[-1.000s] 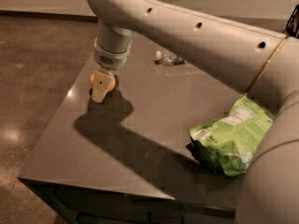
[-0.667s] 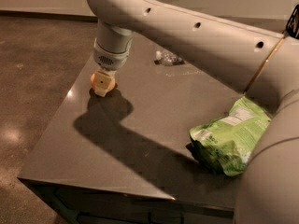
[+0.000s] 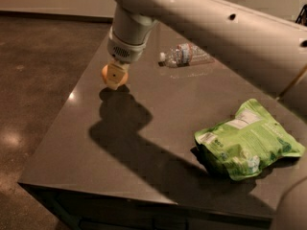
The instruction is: Move orange near green rice chip bag
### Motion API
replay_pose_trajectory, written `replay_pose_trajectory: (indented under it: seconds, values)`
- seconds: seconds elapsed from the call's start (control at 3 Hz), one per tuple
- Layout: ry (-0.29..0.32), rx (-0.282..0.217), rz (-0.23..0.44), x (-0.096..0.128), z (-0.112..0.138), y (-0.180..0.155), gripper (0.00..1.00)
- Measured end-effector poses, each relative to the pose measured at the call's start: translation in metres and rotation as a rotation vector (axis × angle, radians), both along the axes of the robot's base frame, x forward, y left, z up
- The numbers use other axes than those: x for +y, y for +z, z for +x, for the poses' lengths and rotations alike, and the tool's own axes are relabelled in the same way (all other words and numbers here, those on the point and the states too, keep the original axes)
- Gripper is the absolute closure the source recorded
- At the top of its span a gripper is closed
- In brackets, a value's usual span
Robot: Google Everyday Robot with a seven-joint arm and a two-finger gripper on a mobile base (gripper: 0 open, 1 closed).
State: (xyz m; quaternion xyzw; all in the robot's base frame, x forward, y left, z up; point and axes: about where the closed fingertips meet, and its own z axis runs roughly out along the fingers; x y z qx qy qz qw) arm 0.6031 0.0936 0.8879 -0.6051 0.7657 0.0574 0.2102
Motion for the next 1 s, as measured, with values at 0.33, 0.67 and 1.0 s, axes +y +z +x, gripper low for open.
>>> replay_pose_trajectory:
  seconds: [0.33,0.67,1.0]
  values:
    - [-0.100,-0.002,-0.030,-0.046,0.007,0.020,1.00]
    - [-0.231,0.026,-0.075,-0.109,0.005,0.025,1.00]
    - [-0.337,0.054,-0.091,-0.161,-0.011,0.023,1.00]
